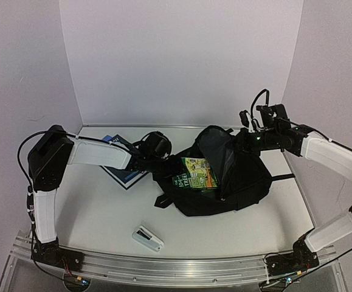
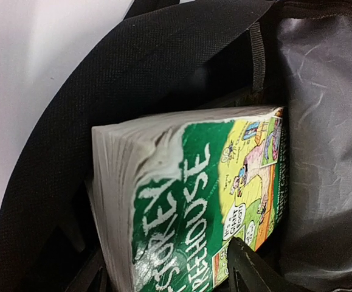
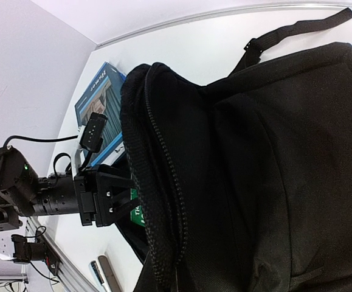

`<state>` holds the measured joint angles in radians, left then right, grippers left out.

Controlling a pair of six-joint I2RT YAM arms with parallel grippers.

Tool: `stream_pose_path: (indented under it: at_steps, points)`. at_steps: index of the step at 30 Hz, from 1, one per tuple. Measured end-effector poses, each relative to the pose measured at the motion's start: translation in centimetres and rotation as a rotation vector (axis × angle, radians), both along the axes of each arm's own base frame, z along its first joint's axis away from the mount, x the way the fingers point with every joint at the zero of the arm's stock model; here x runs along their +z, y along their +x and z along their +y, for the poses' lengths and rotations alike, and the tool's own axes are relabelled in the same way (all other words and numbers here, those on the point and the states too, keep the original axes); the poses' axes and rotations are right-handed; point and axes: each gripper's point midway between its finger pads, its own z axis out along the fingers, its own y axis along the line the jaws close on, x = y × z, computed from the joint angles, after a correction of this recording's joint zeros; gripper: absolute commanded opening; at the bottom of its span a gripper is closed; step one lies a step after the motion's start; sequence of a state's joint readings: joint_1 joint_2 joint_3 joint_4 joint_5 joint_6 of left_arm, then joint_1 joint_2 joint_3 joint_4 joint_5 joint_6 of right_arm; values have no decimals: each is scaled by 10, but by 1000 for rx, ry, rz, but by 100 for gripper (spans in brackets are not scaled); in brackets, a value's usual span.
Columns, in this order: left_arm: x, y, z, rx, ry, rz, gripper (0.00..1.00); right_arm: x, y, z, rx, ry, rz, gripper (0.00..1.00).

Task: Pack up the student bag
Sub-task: Place the book in the student bag.

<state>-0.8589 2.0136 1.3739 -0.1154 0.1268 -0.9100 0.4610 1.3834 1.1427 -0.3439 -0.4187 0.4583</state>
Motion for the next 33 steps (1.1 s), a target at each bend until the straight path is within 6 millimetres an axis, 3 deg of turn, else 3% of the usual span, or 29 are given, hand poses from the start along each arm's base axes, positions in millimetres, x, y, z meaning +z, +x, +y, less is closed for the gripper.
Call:
stream_pose_path:
  at_steps: [8,13,21,27,30,33]
  points:
    - [1,-5,-3,-29,40,9,52,0,-1,2,8,12,0,0]
    - [6,5,-31,-57,25,-14,50,-3,-2,3,12,20,7,0]
    - [-8,9,-66,-103,11,-18,49,-5,-1,5,14,31,2,0]
    - [-6,10,-71,-123,9,-36,57,-8,1,2,-8,29,5,0]
    - [-4,10,-71,-140,17,-54,66,-11,4,-4,-52,14,1,0]
    - [2,4,-60,-144,34,-67,73,-20,7,-15,-109,-3,1,0]
